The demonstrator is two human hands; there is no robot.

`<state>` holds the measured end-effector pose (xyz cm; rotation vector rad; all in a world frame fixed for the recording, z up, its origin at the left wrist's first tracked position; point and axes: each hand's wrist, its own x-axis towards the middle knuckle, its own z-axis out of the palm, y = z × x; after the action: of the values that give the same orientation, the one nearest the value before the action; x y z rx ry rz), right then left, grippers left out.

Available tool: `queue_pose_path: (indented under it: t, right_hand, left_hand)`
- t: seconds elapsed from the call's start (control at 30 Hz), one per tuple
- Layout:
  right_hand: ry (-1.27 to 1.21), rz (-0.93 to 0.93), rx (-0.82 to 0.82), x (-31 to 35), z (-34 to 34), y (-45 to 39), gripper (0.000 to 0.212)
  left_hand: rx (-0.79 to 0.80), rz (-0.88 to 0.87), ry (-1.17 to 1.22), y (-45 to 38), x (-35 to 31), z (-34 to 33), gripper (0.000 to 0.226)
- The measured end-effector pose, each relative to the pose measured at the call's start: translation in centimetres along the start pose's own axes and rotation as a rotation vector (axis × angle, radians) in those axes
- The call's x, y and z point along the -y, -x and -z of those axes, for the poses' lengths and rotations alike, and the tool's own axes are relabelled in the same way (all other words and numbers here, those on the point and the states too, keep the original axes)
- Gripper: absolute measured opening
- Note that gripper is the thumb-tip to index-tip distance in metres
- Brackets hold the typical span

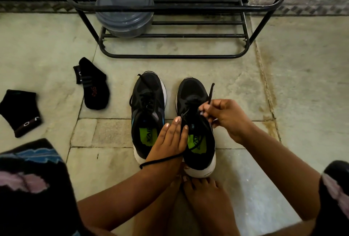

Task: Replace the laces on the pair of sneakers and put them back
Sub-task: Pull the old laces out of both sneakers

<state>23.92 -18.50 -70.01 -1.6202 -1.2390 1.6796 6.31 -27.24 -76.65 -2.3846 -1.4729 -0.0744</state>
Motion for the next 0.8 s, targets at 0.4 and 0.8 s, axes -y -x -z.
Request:
queue_pose_path:
  t: [0.4, 0.8]
  right_hand:
    - [0.005, 0.234, -0.329, 2.9, 3.2, 0.6, 0.019]
    - [1.151, 0.56, -0.056, 2.1, -3.2, 0.6, 0.031]
  left_hand:
    - [-0.063, 0.015, 0.031, 0.0, -0.2, -0.3, 0.046]
    - [0.017, 0.018, 0.081, -0.1, -0.1, 0.4, 0.046]
